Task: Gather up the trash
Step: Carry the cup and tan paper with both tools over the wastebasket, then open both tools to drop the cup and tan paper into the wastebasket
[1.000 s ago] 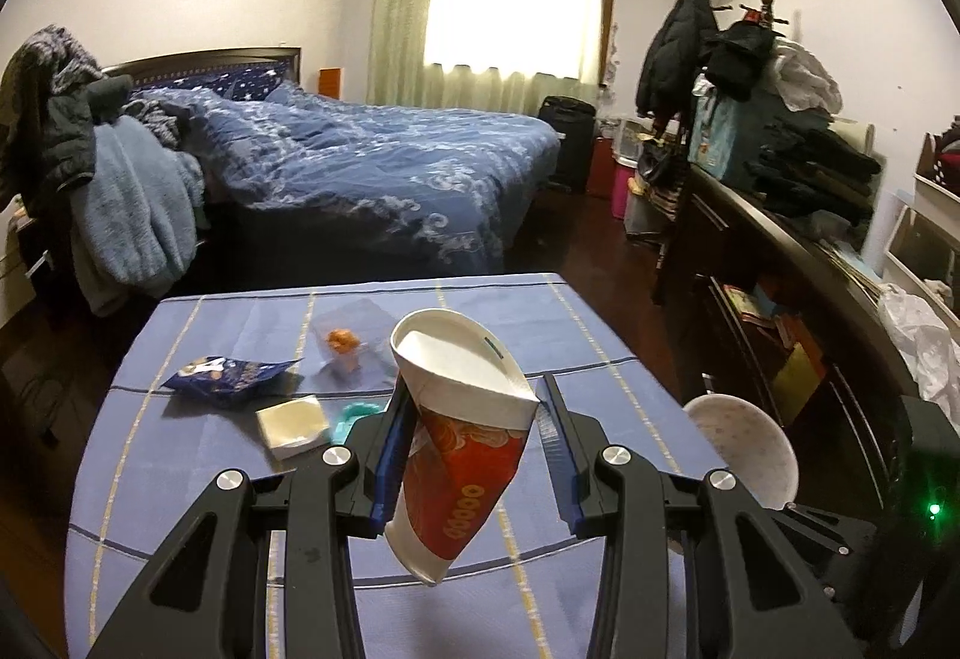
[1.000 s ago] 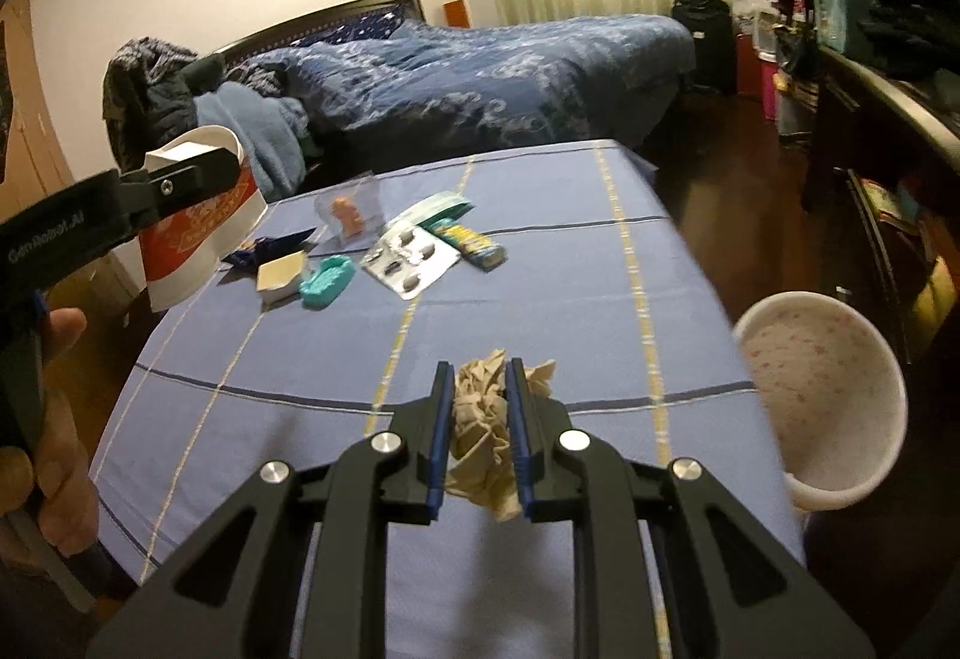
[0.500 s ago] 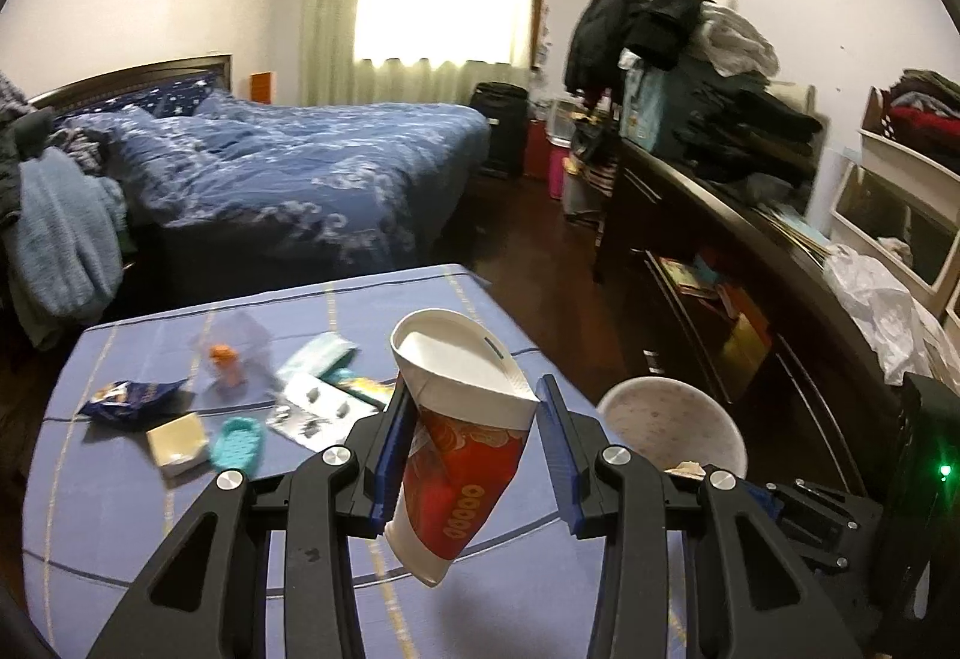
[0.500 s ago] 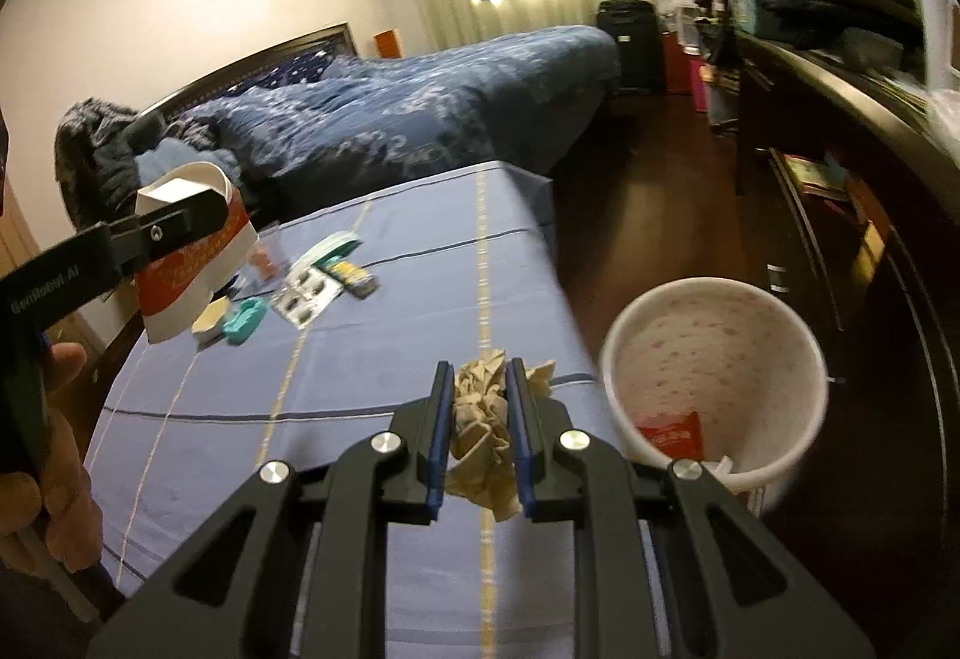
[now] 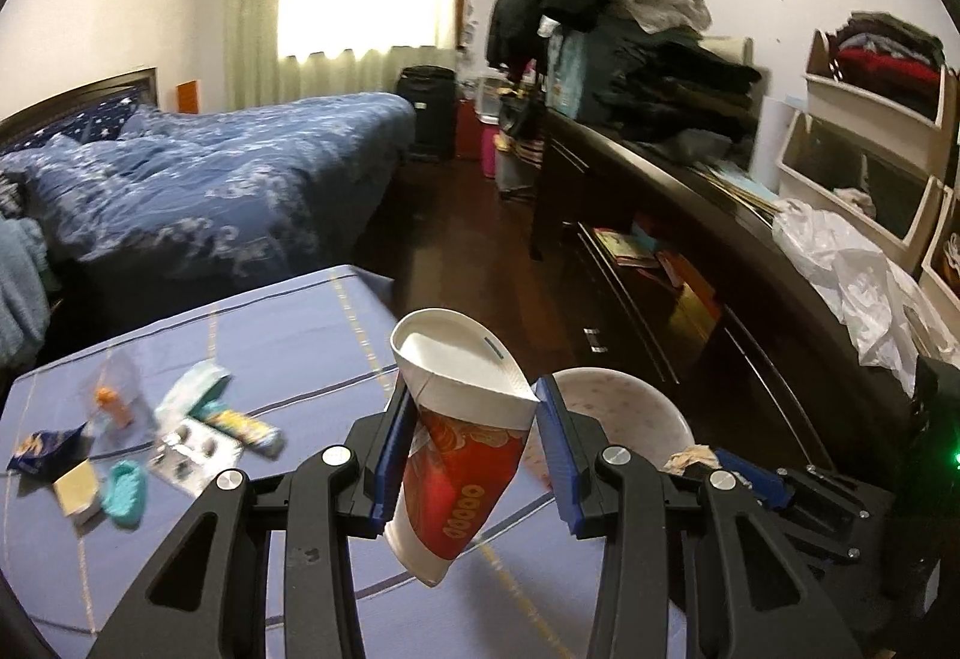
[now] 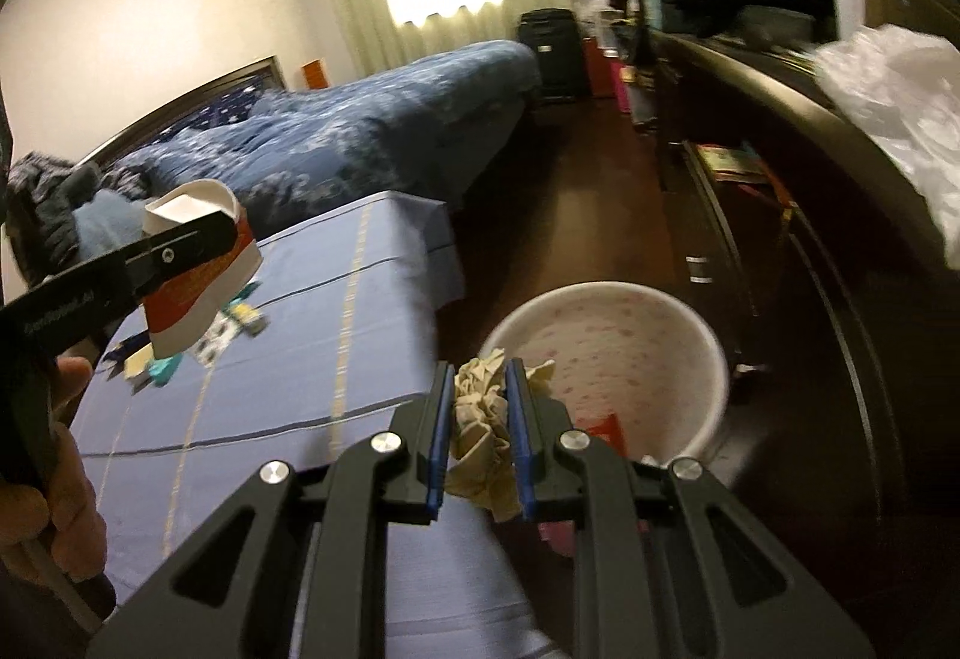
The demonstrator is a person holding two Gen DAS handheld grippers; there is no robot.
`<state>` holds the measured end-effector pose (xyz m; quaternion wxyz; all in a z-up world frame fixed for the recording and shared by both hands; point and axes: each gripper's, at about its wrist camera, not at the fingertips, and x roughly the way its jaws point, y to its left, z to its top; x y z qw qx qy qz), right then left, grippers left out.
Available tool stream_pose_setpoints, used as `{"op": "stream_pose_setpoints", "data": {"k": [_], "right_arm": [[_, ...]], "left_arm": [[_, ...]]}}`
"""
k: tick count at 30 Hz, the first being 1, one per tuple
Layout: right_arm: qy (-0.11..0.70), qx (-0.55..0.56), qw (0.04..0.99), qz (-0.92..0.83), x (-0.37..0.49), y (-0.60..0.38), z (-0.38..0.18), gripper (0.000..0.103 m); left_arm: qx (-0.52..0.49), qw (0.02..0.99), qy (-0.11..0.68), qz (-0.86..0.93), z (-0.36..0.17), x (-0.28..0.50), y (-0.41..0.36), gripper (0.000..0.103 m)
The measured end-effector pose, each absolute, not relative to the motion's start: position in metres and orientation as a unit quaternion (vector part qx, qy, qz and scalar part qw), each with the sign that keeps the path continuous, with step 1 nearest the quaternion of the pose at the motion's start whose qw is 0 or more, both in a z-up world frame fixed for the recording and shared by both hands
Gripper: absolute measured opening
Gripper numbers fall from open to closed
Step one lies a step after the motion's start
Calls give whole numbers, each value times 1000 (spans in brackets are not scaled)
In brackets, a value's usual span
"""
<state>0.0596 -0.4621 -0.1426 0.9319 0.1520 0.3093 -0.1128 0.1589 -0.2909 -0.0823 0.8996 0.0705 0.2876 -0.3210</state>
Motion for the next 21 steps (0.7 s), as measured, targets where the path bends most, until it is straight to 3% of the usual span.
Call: {"op": "stream_pose_setpoints", "data": {"k": [21], "right_arm": [[328, 180, 912, -167, 106, -550, -202, 21]], "left_arm": [[114, 847, 342, -391, -131, 200, -433, 41]]}}
